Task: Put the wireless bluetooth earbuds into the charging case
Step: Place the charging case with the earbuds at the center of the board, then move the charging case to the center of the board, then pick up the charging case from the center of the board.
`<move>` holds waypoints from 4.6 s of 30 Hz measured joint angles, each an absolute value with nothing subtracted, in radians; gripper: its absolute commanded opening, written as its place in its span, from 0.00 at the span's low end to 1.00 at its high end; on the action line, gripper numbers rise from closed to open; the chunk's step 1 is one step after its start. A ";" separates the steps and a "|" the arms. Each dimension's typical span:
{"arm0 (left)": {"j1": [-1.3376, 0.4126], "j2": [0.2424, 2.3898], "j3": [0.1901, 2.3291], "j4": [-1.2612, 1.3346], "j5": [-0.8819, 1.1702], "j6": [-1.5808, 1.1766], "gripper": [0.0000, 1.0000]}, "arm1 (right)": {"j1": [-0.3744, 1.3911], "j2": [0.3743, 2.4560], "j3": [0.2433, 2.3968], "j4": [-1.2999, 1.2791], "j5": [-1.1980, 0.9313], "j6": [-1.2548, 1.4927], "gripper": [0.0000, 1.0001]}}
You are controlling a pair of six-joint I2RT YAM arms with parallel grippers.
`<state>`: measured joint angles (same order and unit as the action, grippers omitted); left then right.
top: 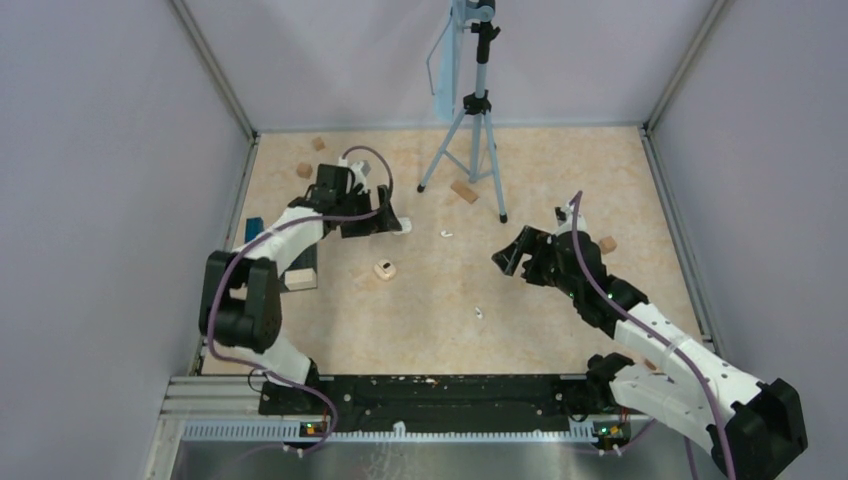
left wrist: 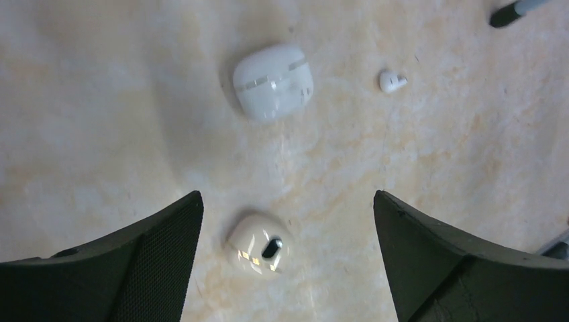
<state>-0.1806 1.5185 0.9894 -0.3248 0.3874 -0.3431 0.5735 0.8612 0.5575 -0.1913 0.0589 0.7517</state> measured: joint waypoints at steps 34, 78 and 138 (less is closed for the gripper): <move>-0.477 2.027 1.446 -0.441 -0.052 -0.353 0.75 | 0.574 0.830 0.558 -0.220 0.049 0.762 0.80; -0.477 1.464 1.161 -0.661 0.214 -0.266 0.98 | 0.732 1.412 0.999 -0.440 -0.107 0.105 0.86; -0.115 1.317 0.984 -0.681 0.640 -0.452 0.96 | 0.759 1.622 0.850 0.062 -0.361 -0.082 0.44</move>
